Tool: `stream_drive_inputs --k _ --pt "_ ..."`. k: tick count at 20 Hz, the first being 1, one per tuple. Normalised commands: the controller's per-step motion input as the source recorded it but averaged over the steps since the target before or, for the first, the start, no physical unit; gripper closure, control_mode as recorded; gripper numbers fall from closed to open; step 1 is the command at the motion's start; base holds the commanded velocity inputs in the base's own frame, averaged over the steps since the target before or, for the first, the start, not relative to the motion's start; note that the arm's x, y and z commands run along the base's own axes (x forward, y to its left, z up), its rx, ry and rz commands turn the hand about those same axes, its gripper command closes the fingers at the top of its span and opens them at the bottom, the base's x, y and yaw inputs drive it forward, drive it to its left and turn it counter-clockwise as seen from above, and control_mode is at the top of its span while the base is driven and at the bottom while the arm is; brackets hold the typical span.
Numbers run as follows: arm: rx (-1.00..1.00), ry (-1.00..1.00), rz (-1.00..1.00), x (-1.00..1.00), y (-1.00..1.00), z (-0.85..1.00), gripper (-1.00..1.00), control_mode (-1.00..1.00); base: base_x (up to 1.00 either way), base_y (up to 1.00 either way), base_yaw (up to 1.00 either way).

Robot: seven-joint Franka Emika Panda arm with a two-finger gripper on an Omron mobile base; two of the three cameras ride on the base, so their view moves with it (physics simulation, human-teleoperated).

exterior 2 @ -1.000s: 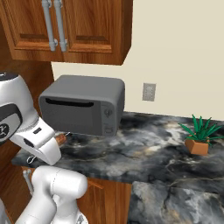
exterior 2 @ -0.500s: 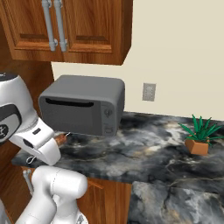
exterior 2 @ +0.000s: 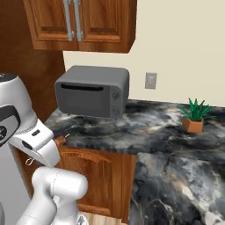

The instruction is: Store the kebab skewer in the freezer for long-term storage. Close the freezer door after placing the cooked food.

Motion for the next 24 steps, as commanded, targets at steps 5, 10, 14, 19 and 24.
stream_drive_inputs --k 5,10,14,19,24 --pt "0.0 0.0 0.0 0.0 0.0 0.0 1.0 1.0 -0.9 0.0 0.0" --pt "0.0 0.0 0.0 0.0 0.0 0.0 1.0 1.0 -0.89 0.09 0.0" --pt "0.0 0.0 0.0 0.0 0.0 0.0 1.0 1.0 -0.62 0.4 0.01" --pt "0.0 0.0 0.0 0.0 0.0 0.0 1.0 1.0 -0.11 0.73 0.14" --pt "0.0 0.0 0.0 0.0 0.0 0.0 1.0 1.0 0.27 0.98 0.33"
